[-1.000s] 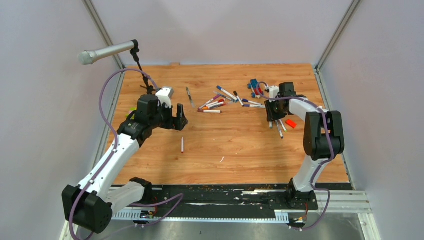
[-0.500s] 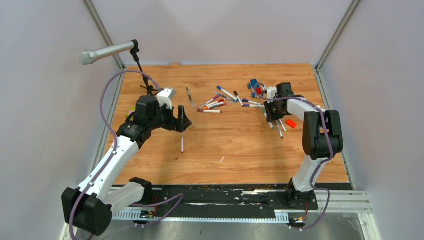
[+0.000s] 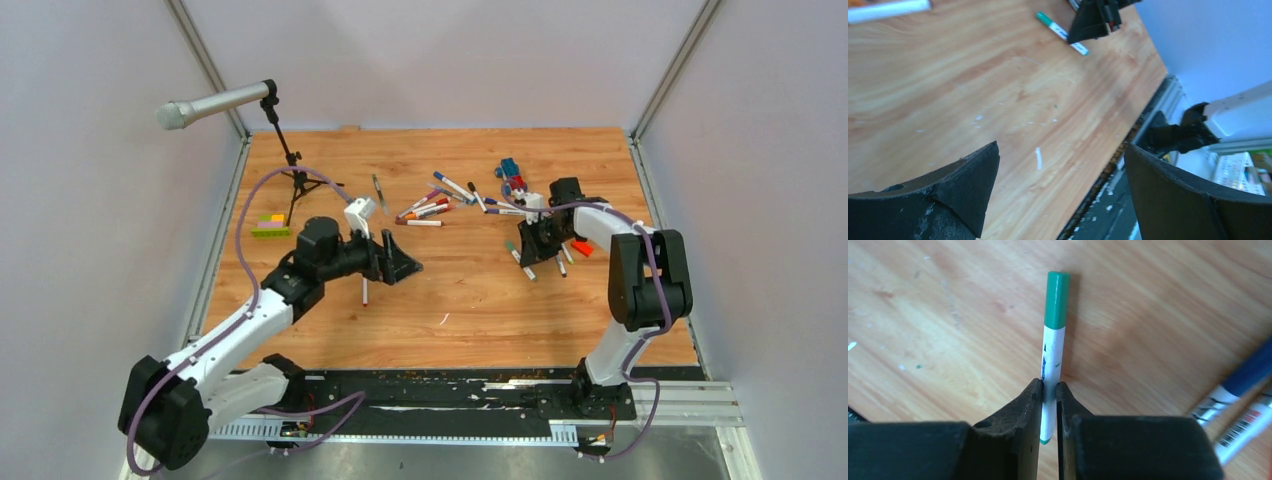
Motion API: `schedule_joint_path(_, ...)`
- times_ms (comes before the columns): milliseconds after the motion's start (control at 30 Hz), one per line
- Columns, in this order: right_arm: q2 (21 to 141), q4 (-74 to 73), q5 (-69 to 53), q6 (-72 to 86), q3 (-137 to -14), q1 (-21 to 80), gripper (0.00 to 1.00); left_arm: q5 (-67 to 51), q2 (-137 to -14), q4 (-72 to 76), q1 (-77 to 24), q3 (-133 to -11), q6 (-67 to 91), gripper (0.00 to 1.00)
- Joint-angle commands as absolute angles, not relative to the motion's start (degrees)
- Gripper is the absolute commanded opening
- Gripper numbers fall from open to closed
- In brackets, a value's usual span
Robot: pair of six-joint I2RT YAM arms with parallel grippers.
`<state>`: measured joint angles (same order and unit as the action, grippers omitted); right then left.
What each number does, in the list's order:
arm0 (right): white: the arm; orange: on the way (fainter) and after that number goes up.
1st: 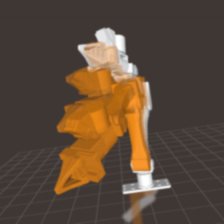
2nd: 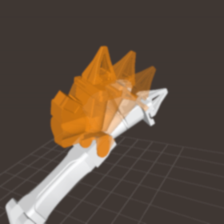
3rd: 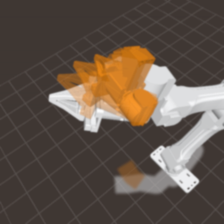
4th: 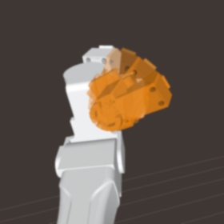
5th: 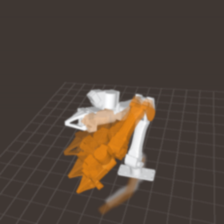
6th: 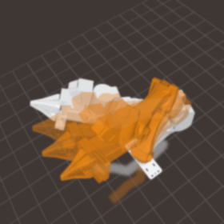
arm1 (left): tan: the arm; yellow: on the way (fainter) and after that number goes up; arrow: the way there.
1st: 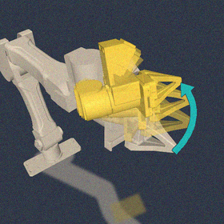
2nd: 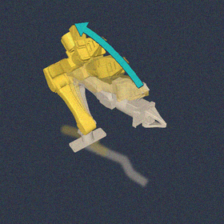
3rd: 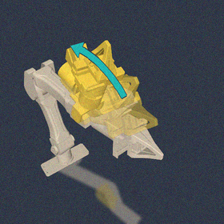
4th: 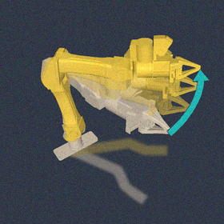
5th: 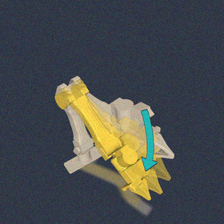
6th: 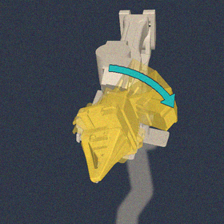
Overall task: Open the pen caps
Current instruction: Pick up the pen from the center of the board, then open the pen cap from the pen.
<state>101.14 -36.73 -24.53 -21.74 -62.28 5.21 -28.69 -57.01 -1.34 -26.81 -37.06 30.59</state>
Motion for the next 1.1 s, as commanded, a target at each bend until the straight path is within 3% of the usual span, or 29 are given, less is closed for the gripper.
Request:
schedule_joint_path(0,98.7,-38.8,-32.7,-25.4,-62.8,7.1,0.00,-20.9,-59.9,16.7,-33.8,-32.9,45.9,1.00)
schedule_joint_path(200,97.9,-37.4,-33.4,-25.3,-62.4,8.5,0.00,-12.8,-70.3,35.9,-38.6,-27.5,60.7,0.98)
schedule_joint_path(600,98.0,-35.0,-31.2,-24.9,-61.8,14.0,0.00,-3.7,-90.5,37.0,-42.1,-36.7,73.5,0.94)
schedule_joint_path(1067,97.8,-33.2,-32.7,-23.2,-61.9,18.3,0.00,-0.1,-105.3,42.1,-43.8,-41.9,87.1,0.86)
